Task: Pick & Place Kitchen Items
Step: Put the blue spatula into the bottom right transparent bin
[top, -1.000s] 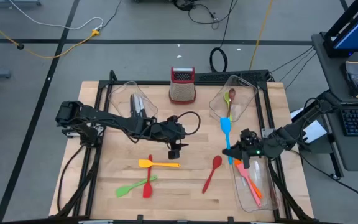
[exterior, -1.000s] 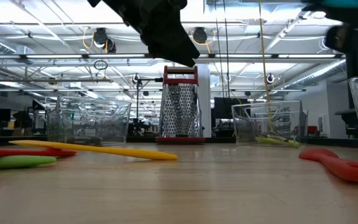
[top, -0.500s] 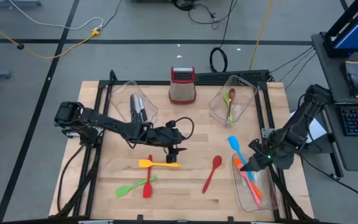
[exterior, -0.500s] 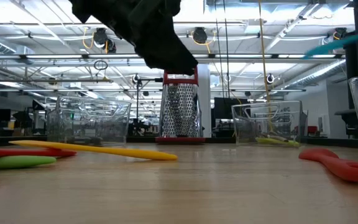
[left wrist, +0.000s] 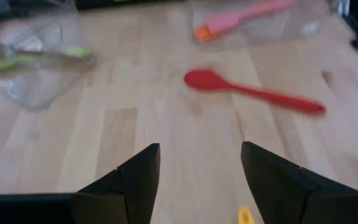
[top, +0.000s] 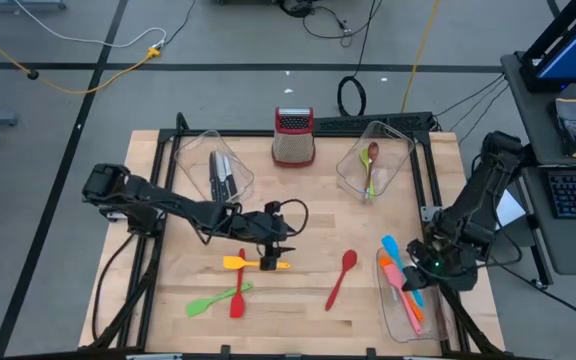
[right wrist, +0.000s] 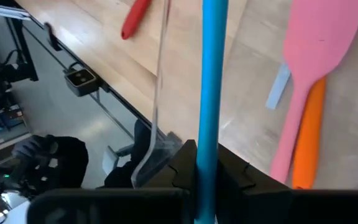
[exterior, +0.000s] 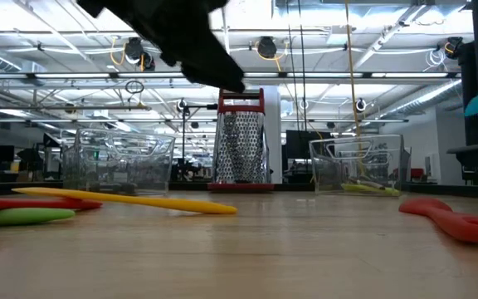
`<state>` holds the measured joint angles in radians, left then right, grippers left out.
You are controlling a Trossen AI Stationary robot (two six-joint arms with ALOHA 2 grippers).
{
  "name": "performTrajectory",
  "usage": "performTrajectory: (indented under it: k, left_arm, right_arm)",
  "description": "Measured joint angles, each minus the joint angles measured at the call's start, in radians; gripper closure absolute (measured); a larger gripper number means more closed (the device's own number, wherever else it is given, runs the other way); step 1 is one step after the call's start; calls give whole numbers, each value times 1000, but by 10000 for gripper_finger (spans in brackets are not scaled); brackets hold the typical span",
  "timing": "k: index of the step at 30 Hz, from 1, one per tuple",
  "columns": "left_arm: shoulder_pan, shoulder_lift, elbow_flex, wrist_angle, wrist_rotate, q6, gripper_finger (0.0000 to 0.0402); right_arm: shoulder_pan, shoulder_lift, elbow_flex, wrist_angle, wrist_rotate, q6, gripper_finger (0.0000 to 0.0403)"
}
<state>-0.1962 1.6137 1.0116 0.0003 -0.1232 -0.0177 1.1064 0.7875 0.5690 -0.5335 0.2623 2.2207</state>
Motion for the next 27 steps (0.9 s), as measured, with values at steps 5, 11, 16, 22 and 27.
performTrajectory:
  k: [5,11,16,22,27]
  left_arm:
    - [-41,-119,-86,-17,-25,-34,172]
    - [-90,-322,-339,152,-116,-118,172]
    - [-118,-446,-524,349,-116,-154,172]
    - [-158,-518,-676,474,-194,-174,172]
    - [-187,-522,-711,489,-265,-202,172]
  right_arm:
    - [49,29,0,6,0,54,386]
    - [99,75,10,2,57,58,387]
    - [115,109,65,-12,73,44,387]
    - [142,184,146,-15,58,54,387]
    - [153,278,163,15,-43,121,387]
